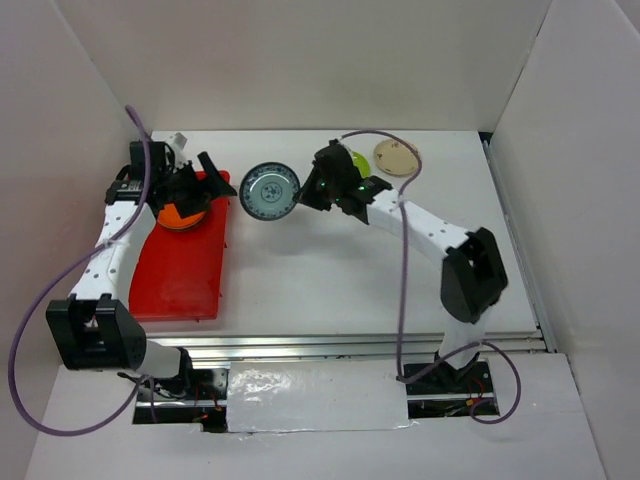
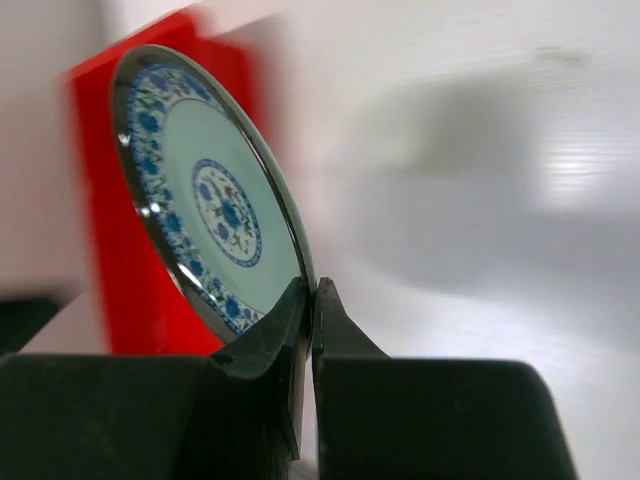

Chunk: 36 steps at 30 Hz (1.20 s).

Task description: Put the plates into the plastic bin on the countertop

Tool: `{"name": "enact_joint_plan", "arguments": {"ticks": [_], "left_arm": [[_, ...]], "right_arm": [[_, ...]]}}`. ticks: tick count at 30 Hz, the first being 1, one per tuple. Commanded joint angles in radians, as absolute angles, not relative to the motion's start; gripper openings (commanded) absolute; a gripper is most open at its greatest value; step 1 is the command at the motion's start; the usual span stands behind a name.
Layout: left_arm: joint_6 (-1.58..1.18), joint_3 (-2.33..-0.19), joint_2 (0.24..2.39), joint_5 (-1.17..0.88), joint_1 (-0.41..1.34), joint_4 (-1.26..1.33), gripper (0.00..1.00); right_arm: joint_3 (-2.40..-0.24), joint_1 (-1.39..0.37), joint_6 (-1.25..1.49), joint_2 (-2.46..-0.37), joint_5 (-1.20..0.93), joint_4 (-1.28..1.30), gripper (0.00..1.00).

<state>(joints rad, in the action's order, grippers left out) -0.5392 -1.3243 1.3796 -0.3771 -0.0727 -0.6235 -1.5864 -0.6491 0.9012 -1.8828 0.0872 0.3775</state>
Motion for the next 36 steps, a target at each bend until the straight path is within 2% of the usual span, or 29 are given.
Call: {"name": "enact_joint_plan", "arguments": {"ticks": [1, 2, 6, 9, 10, 14, 17, 18, 20, 21, 23, 24, 26, 28, 32, 36], "left_arm": [[-0.572, -1.353, 1.433, -0.456, -0.022, -0.554, 0.99], [-0.574, -1.353, 1.448, -0.454, -0.011, -0.549, 0.99], [-0.574, -1.367, 1.466, -0.400, -0.009, -0.566, 0.99], [-0.581, -1.368, 1.471, -0.413, -0.011, -0.552, 0.92], [-0.587, -1.362, 1.468, -0.428, -0.011, -0.536, 0.84], [-0.606, -1.370, 1.476, -0.437, 0.049, -0.512, 0.70], [-0.612, -1.384, 1.494, -0.420, 0.075, -0.517, 0.49], [-0.614, -1.384, 1.500, -0.416, 0.080, -0.517, 0.29], [-0.620, -1.384, 1.506, -0.405, 0.084, -0.517, 0.09], [-0.623, -1.385, 1.508, -0.402, 0.083, -0.518, 0.00], [-0.658, -1.390, 1.500, -0.297, 0.071, -0.525, 0.00], [-0.675, -1.394, 1.485, -0.251, 0.054, -0.538, 0.00], [-0.753, -1.384, 1.461, -0.084, -0.039, -0.552, 0.00], [-0.814, -1.358, 1.445, -0.008, -0.154, -0.540, 0.00], [-0.937, -1.238, 1.436, 0.008, -0.308, -0.388, 0.00], [-0.966, -1.282, 1.540, 0.039, -0.351, -0.379, 0.00]], "right_arm": [[-1.441, -0.589, 0.842, -1.749, -0.132, 0.099, 0.00], [-1.371, -0.577, 0.856, -1.732, -0.290, 0.045, 0.00], [-1.287, -0.538, 0.899, -1.713, -0.435, -0.100, 0.00], [-1.299, -0.538, 0.914, -1.735, -0.542, -0.146, 0.00], [-1.302, -0.537, 0.925, -1.750, -0.564, -0.161, 0.00], [-1.321, -0.540, 0.968, -1.778, -0.633, -0.212, 0.00], [-1.331, -0.540, 0.991, -1.787, -0.650, -0.242, 0.00], [-1.336, -0.540, 0.992, -1.790, -0.653, -0.244, 0.00], [-1.351, -0.541, 0.999, -1.801, -0.664, -0.242, 0.00], [-1.359, -0.541, 1.002, -1.813, -0.675, -0.248, 0.09], [-1.350, -0.526, 1.009, -1.815, -0.660, -0.238, 0.63], [-1.338, -0.514, 1.008, -1.812, -0.643, -0.223, 0.98], [-1.257, -0.476, 0.980, -1.758, -0.519, -0.151, 1.00], [-1.221, -0.465, 0.957, -1.729, -0.381, -0.100, 1.00], [-1.145, -0.440, 0.894, -1.683, -0.357, -0.055, 1.00], [-1.091, -0.413, 0.867, -1.657, -0.359, -0.057, 1.00]]}}
